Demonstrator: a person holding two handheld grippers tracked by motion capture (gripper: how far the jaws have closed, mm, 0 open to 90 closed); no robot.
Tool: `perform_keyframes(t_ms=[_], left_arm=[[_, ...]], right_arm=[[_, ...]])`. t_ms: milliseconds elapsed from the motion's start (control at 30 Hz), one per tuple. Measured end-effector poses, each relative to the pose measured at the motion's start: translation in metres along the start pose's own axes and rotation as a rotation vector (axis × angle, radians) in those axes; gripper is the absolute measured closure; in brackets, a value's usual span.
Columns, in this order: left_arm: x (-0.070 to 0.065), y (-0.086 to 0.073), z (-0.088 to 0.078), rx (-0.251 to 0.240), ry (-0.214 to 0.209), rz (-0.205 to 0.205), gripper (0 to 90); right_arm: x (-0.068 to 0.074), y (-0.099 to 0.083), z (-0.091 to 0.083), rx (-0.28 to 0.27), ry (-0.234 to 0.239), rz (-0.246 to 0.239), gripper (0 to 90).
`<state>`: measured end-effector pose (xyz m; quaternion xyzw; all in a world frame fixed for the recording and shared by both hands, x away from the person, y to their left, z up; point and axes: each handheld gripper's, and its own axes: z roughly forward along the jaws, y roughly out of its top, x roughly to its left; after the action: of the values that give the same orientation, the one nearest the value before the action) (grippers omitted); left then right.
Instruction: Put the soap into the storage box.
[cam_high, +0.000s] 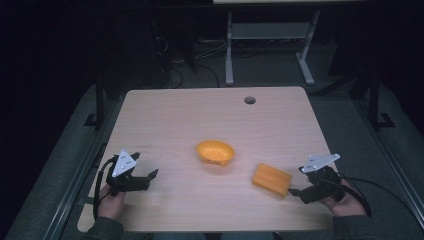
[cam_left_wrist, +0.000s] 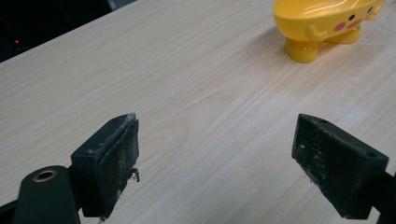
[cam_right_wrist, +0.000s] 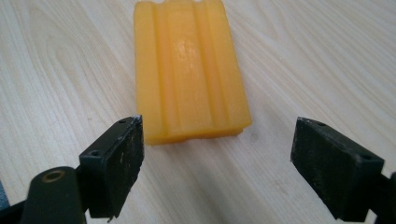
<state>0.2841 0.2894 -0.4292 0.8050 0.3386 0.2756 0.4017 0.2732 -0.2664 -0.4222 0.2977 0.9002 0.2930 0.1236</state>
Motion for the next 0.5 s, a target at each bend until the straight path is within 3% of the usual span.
perform_keyframes(t_ms=[500], left_arm=[[0.0,0.0,-0.001,0.0,0.001,-0.013,14.1]], right_arm=[[-0.001,0.019,0.004,0.031,0.019,-0.035,16.7]])
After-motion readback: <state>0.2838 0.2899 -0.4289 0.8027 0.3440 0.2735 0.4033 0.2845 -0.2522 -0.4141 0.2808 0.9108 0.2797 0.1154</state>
